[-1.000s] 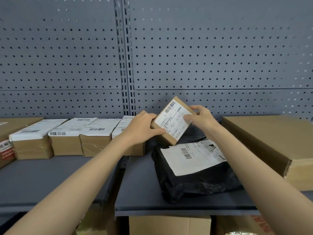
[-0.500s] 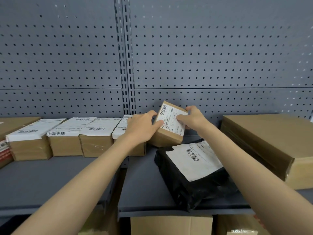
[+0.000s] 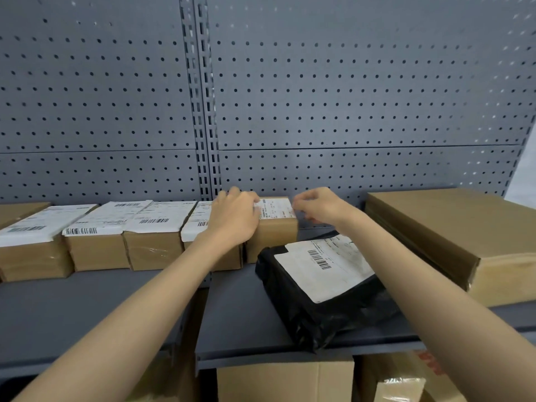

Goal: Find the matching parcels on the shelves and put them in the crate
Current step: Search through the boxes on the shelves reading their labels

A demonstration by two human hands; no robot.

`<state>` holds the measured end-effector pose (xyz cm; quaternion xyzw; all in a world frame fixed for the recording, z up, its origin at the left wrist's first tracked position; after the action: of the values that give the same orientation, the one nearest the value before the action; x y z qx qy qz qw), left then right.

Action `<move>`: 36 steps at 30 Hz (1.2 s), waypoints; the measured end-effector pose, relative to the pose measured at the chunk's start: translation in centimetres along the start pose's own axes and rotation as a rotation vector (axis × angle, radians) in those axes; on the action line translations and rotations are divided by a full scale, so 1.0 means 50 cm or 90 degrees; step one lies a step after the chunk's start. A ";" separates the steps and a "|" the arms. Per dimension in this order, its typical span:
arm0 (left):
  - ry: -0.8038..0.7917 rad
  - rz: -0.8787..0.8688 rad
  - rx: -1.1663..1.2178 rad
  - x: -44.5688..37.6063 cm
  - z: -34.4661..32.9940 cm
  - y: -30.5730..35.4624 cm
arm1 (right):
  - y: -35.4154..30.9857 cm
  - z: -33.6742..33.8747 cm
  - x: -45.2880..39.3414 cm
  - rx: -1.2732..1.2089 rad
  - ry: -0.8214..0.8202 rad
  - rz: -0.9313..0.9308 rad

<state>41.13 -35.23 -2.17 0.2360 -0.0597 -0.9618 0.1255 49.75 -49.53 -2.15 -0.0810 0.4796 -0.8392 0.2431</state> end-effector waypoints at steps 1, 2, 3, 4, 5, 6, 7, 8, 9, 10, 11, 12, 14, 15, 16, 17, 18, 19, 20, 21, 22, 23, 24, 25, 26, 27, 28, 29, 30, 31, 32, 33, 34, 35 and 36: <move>0.004 -0.034 0.047 0.006 0.004 0.011 | 0.006 0.018 0.003 0.010 0.030 -0.006; -0.003 -0.078 0.107 0.014 0.007 0.026 | 0.016 0.036 0.005 0.022 0.055 -0.016; -0.020 -0.125 0.161 0.022 0.010 0.043 | 0.027 0.052 0.010 0.036 0.071 -0.033; -0.041 -0.165 0.197 0.030 0.010 0.062 | 0.040 0.067 0.015 0.048 0.079 -0.054; -0.063 -0.194 0.217 0.036 0.009 0.080 | 0.054 0.079 0.021 0.058 0.081 -0.074; -0.082 -0.212 0.231 0.041 0.006 0.096 | 0.066 0.089 0.029 0.068 0.080 -0.088; -0.104 -0.223 0.238 0.044 0.002 0.110 | 0.076 0.096 0.038 0.081 0.078 -0.098; -0.132 -0.231 0.238 0.046 -0.004 0.123 | 0.084 0.103 0.047 0.102 0.076 -0.107; -0.164 -0.239 0.227 0.048 -0.011 0.133 | 0.091 0.109 0.056 0.127 0.074 -0.118; -0.193 -0.249 0.207 0.049 -0.019 0.141 | 0.098 0.114 0.066 0.154 0.074 -0.133; -0.216 -0.258 0.182 0.051 -0.028 0.147 | 0.104 0.118 0.075 0.179 0.073 -0.154; -0.229 -0.269 0.160 0.054 -0.036 0.151 | 0.110 0.122 0.082 0.199 0.070 -0.178; -0.241 -0.286 0.127 0.059 -0.049 0.159 | 0.123 0.127 0.093 0.236 0.052 -0.213; -0.248 -0.287 0.109 0.062 -0.056 0.162 | 0.130 0.130 0.096 0.244 0.053 -0.215; -0.257 -0.283 0.092 0.064 -0.063 0.164 | 0.137 0.133 0.097 0.241 0.066 -0.209; -0.268 -0.274 0.084 0.067 -0.069 0.166 | 0.141 0.138 0.098 0.229 0.090 -0.202; -0.277 -0.266 0.085 0.071 -0.074 0.168 | 0.146 0.145 0.097 0.222 0.123 -0.190; -0.282 -0.259 0.095 0.075 -0.079 0.169 | 0.150 0.151 0.097 0.223 0.159 -0.178; -0.283 -0.254 0.110 0.077 -0.083 0.169 | 0.153 0.156 0.097 0.230 0.194 -0.170; -0.282 -0.247 0.120 0.078 -0.086 0.168 | 0.152 0.159 0.100 0.233 0.222 -0.160; -0.281 -0.239 0.125 0.077 -0.087 0.166 | 0.150 0.162 0.102 0.231 0.247 -0.146; -0.277 -0.229 0.127 0.076 -0.086 0.163 | 0.146 0.164 0.104 0.224 0.274 -0.125; -0.268 -0.220 0.137 0.074 -0.082 0.160 | 0.140 0.169 0.106 0.215 0.301 -0.102; -0.257 -0.207 0.157 0.070 -0.076 0.157 | 0.130 0.174 0.107 0.205 0.326 -0.074; -0.246 -0.189 0.189 0.065 -0.069 0.154 | 0.119 0.181 0.108 0.195 0.345 -0.042; -0.237 -0.168 0.230 0.061 -0.061 0.151 | 0.106 0.188 0.108 0.186 0.356 -0.010; -0.233 -0.144 0.280 0.057 -0.054 0.149 | 0.092 0.196 0.107 0.179 0.362 0.020; -0.234 -0.121 0.338 0.054 -0.046 0.148 | 0.077 0.204 0.106 0.170 0.366 0.046; -0.237 -0.098 0.397 0.053 -0.041 0.147 | 0.063 0.213 0.104 0.156 0.365 0.069; -0.241 -0.078 0.455 0.052 -0.035 0.146 | 0.050 0.222 0.101 0.139 0.360 0.089; -0.241 -0.065 0.506 0.052 -0.032 0.146 | 0.038 0.231 0.099 0.121 0.352 0.106; -0.235 -0.062 0.544 0.051 -0.028 0.146 | 0.029 0.240 0.097 0.104 0.344 0.118; -0.227 -0.066 0.573 0.050 -0.025 0.147 | 0.022 0.248 0.096 0.085 0.340 0.128; -0.224 -0.073 0.595 0.049 -0.021 0.148 | 0.016 0.256 0.096 0.063 0.340 0.134; -0.226 -0.079 0.614 0.050 -0.018 0.150 | 0.012 0.262 0.097 0.038 0.341 0.140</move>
<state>41.01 -43.16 -2.74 0.1029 -0.5027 -0.8557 -0.0672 50.58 -62.19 3.77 0.2030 0.5076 -0.8132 0.1997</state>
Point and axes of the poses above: each hand's wrist, its own x-axis away from the middle knuckle, its own z-axis out of the back of the hand, y = z × x, the point moved 4 cm from there along -x, towards the middle knuckle, and after that the axes turned 5 degrees about -x, right-handed, at the moved point
